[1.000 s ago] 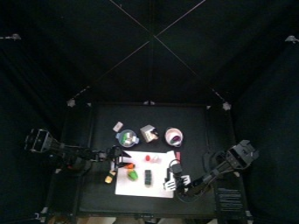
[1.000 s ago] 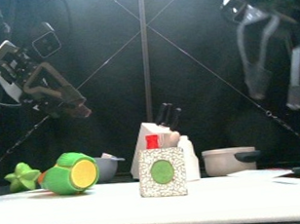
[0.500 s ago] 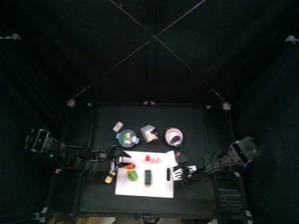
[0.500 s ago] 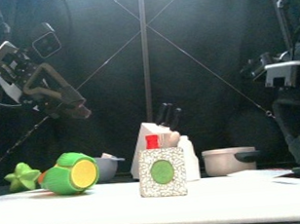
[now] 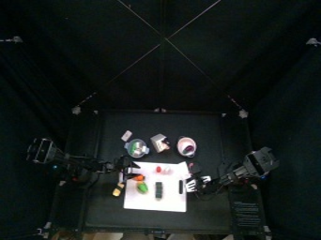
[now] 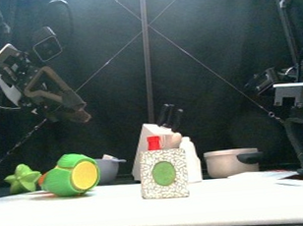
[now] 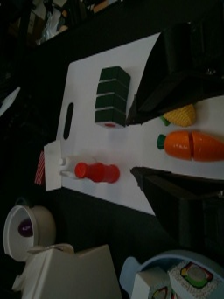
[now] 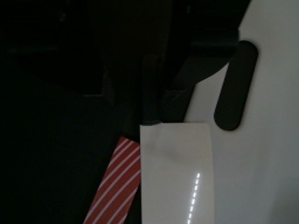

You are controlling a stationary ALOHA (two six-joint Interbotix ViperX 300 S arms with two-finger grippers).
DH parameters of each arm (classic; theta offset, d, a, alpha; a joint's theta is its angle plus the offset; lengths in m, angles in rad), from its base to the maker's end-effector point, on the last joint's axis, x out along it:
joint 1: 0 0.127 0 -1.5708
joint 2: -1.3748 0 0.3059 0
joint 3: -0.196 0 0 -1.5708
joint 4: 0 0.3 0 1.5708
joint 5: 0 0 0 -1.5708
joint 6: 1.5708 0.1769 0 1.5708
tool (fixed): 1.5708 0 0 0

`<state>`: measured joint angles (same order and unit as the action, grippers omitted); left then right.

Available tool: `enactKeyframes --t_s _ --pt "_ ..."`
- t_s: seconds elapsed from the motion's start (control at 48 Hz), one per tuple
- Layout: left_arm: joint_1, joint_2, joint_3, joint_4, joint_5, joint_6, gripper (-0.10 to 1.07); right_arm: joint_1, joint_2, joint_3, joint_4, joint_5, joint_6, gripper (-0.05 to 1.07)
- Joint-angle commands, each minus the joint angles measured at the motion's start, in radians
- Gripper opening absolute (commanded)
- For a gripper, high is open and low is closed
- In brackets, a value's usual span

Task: Grab cleaver handle

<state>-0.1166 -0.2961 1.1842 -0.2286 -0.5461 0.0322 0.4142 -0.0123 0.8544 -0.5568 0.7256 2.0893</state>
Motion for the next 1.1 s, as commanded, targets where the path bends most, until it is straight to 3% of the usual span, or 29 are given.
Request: enactKeyframes --t_s 0.0,0.167,0.312,0.625,0.917,1.083 --pt "-0.002 0.000 -0.011 0.000 -0.009 0.002 0.82 -0.003 0.011 -0.009 -0.002 -0.009 0.005 0.71" --pt "-0.002 0.000 -0.006 0.002 -0.008 0.002 0.82 0.000 0.005 -0.029 -0.006 0.009 -0.003 0.54" --pt "-0.002 0.000 -0.009 0.000 -0.008 0.002 0.82 0.025 -0.034 -0.071 -0.025 0.106 -0.025 0.47" --pt "-0.002 0.000 -0.015 0.000 -0.008 0.000 0.82 0.091 -0.121 -0.135 -0.025 0.344 -0.041 0.47" --pt "-0.002 0.000 -0.015 0.000 -0.009 0.000 0.82 0.104 -0.126 -0.138 -0.032 0.353 -0.046 0.46" --pt "-0.015 -0.005 -0.018 0.031 -0.017 0.005 0.82 0.121 -0.150 -0.138 -0.100 0.359 -0.046 0.46"
